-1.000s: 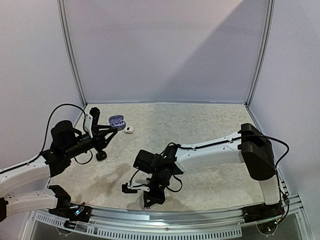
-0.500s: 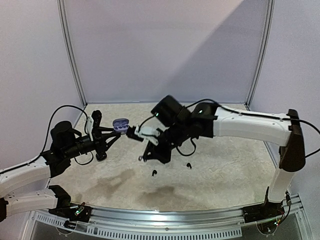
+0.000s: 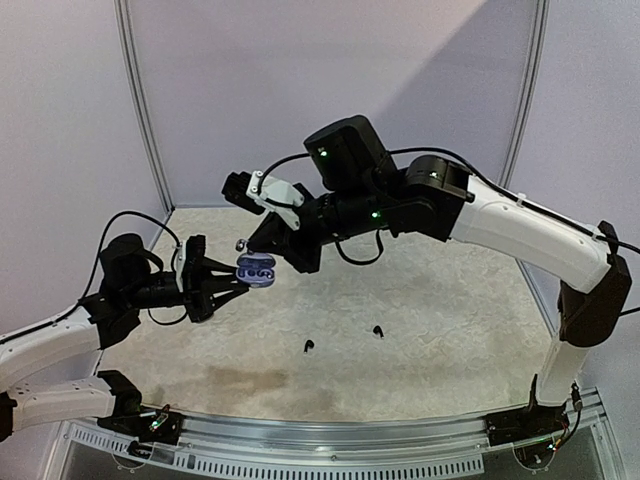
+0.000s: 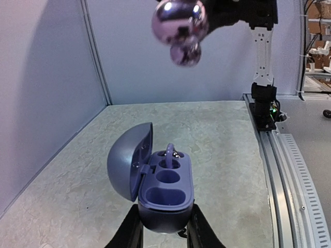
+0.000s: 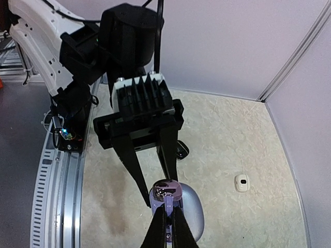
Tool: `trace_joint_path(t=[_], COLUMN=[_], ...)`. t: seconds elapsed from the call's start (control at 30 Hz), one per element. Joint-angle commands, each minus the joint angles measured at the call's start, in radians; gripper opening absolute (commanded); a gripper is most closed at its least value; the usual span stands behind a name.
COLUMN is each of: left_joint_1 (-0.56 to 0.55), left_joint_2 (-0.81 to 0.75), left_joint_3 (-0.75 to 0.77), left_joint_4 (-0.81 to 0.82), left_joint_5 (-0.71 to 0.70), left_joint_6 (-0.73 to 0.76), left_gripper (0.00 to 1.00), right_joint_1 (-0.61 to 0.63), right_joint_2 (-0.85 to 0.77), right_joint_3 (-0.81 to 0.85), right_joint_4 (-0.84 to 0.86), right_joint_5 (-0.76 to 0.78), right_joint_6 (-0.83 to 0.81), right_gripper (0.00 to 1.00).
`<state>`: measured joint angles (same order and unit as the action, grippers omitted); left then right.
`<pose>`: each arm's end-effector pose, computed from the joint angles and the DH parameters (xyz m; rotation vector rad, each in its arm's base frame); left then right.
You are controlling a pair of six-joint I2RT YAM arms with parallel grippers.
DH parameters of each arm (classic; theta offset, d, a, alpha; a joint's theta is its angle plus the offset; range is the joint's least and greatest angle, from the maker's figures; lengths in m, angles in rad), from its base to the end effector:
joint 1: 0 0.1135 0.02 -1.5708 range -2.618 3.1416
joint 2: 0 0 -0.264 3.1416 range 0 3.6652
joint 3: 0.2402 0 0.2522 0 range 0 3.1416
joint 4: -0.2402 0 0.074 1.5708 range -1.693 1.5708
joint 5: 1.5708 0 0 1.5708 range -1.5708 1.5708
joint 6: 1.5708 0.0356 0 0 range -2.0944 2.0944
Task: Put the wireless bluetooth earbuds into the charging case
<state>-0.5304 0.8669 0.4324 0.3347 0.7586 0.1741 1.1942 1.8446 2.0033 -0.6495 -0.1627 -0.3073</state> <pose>0.1566 -0.1202 0.2561 1.1076 1.3192 -0.8955 0.1491 0.3927 0.4142 -1.5292 1.4865 0.7047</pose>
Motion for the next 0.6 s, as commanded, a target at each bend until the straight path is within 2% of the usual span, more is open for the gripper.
trace_joint_path(t=[0.0, 0.57], left_joint_1=[-0.013, -0.026], left_joint_2=[0.004, 0.007], left_joint_3=[0.034, 0.052], left_joint_4=[-0.058, -0.126], left_joint_5=[0.062, 0.06], left_joint_6=[0.071, 0.153], left_gripper=[0.0, 0.0], right_joint_1=[0.024, 0.049], right_joint_2=[0.065, 0.147], right_joint_3=[0.048, 0.064], right_joint_4=[-0.073, -0.161], right_joint_5=[0.075, 0.157], right_joint_6=[-0.073, -0.106], right_gripper=[0.0, 0.0])
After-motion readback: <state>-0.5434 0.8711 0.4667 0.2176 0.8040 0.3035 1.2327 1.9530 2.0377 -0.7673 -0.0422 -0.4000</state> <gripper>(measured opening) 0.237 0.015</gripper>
